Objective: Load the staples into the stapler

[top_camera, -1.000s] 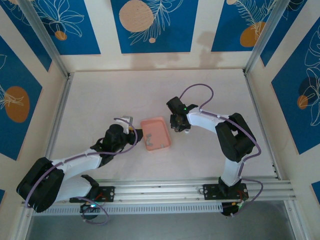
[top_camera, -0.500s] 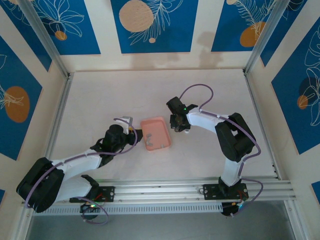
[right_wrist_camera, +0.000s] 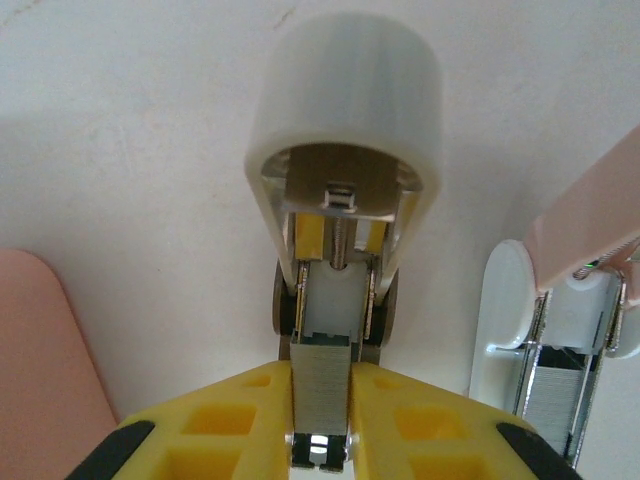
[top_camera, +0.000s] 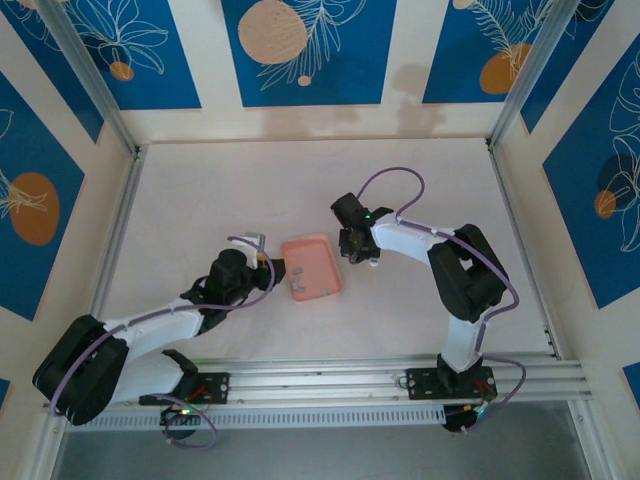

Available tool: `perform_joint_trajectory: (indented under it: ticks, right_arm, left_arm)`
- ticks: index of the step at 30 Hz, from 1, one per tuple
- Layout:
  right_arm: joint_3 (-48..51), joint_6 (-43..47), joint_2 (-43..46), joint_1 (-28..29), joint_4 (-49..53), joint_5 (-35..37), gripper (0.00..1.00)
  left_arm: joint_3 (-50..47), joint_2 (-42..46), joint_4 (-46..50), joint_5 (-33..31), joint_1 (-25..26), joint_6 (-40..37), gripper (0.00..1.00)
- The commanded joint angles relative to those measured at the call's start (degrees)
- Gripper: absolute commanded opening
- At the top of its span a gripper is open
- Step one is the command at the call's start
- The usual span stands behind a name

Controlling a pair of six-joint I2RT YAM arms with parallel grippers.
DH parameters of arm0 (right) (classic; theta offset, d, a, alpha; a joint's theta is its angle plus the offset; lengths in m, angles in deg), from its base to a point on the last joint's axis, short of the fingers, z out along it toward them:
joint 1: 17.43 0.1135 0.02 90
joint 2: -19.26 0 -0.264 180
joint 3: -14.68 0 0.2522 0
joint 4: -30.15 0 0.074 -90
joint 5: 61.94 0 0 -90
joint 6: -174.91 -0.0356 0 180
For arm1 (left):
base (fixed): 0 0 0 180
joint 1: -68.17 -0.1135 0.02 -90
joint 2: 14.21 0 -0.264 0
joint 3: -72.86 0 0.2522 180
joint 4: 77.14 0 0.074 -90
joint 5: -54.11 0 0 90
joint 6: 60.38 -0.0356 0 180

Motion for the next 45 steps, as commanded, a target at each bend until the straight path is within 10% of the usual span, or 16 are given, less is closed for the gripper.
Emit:
perform_joint_trajectory:
  ticks: [1, 45]
  right_arm:
    - [0.05, -1.30, -2.70, 0.32, 1.60, 0.21, 0.22]
    - [-3.18, 0.77, -1.65, 0.78, 3.00, 1.00, 0.43]
  left_arm:
    - [-0.74, 1.10, -1.17, -1.09, -0.26, -0.82, 0.51]
    - [-0.49, 1.54, -1.09, -1.09, -0.32, -0.62, 0.51]
